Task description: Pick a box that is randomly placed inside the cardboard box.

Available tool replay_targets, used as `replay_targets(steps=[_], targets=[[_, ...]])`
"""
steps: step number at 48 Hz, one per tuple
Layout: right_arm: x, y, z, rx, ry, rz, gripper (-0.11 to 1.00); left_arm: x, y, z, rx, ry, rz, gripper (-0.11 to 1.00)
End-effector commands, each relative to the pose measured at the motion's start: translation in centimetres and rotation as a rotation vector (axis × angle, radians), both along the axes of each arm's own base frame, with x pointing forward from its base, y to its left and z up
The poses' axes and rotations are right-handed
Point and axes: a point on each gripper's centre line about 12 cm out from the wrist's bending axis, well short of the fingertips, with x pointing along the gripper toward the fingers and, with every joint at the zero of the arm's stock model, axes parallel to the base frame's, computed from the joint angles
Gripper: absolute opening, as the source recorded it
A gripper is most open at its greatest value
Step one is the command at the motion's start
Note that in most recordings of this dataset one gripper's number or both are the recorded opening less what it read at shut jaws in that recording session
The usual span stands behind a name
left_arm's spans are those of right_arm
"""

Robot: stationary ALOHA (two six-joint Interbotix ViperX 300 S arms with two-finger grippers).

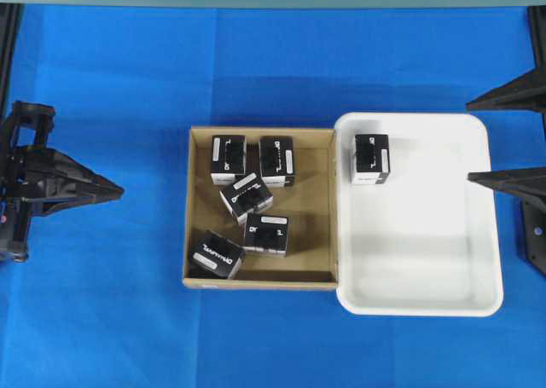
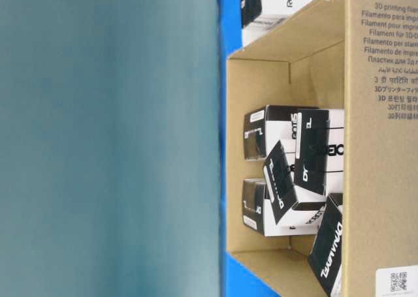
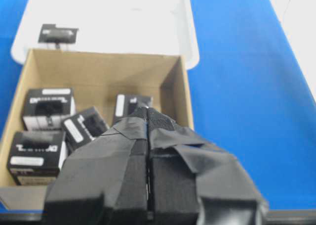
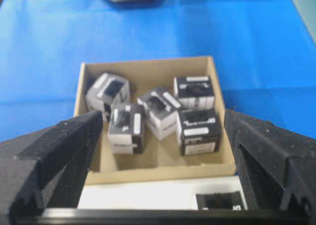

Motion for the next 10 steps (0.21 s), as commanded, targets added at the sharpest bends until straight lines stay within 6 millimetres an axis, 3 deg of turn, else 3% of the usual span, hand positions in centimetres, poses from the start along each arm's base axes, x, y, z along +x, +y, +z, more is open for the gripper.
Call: replay_targets(steps=[1,10], targets=[[-0.14,-0.03,0.37,-0.001,-0.02,-0.003,0.99,0.27,-0.05,0.91,0.0,-0.022,-0.002,-0.07],[0.01,0.19,-0.33,0.005,0.001,0.009,0.99,0.14,0.06,0.69,0.004,-0.014,0.002,-0.07]])
